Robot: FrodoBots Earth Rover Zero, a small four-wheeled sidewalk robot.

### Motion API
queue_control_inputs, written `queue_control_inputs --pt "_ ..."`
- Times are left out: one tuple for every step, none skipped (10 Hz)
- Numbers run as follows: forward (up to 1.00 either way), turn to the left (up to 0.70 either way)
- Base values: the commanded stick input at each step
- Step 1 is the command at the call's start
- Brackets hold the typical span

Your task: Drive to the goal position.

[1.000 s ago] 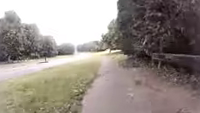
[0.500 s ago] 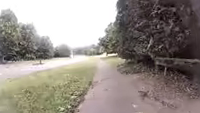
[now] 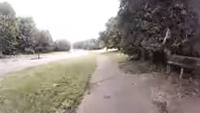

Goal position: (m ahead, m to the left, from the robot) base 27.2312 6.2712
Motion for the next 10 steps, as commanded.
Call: queue_control_inputs --pt "1.00 0.00" --pt "1.00 0.00" --pt "1.00 -0.04" --pt "1.00 -0.36" --pt "1.00 -0.40" --pt "1.00 -0.36" --pt "1.00 -0.15" --pt "1.00 0.00" --pt "1.00 0.00" --pt "1.00 0.00"
